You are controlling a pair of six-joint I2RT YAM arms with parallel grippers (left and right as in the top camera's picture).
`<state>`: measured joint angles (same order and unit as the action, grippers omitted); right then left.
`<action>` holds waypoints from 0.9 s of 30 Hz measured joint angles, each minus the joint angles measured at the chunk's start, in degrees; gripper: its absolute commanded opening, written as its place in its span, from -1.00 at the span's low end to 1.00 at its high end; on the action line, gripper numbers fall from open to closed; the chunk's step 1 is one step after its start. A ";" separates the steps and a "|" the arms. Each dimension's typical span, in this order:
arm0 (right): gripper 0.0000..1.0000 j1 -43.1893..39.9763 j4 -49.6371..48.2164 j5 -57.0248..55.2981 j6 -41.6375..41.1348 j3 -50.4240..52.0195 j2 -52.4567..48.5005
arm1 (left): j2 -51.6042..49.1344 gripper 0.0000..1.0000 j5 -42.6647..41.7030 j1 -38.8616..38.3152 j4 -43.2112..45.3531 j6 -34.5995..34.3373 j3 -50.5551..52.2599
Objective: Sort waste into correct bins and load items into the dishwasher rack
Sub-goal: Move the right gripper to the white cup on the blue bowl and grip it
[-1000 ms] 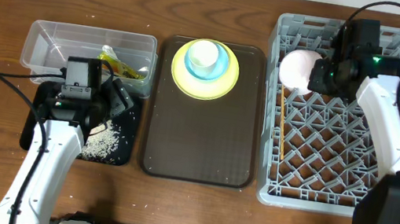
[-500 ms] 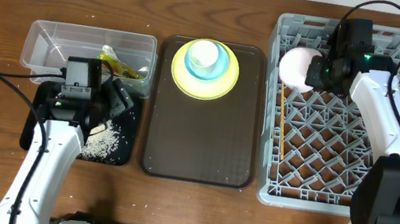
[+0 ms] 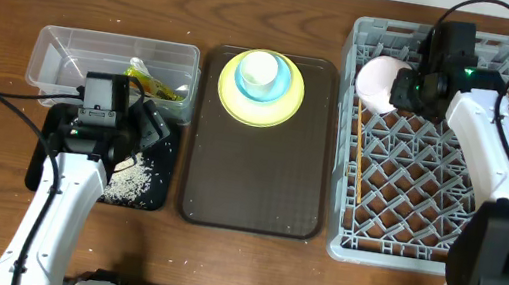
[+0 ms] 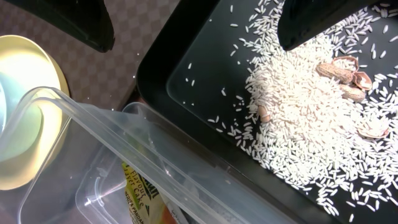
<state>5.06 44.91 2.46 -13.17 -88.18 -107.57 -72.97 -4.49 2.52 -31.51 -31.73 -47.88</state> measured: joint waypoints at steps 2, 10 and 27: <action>-0.46 1.09 0.22 1.46 0.28 -0.68 1.70 | 0.00 0.74 0.00 0.00 0.00 0.00 0.00; -0.40 12.24 -1.68 5.51 5.25 -2.93 8.17 | 0.00 0.74 0.00 0.00 0.00 0.00 0.00; -0.33 32.89 -17.90 0.50 25.18 -2.95 -0.31 | 0.00 0.74 0.00 0.00 -0.37 0.00 0.00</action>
<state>37.95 27.00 2.96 12.01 -91.13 -107.87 -72.97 -4.49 2.52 -31.88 -31.73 -47.88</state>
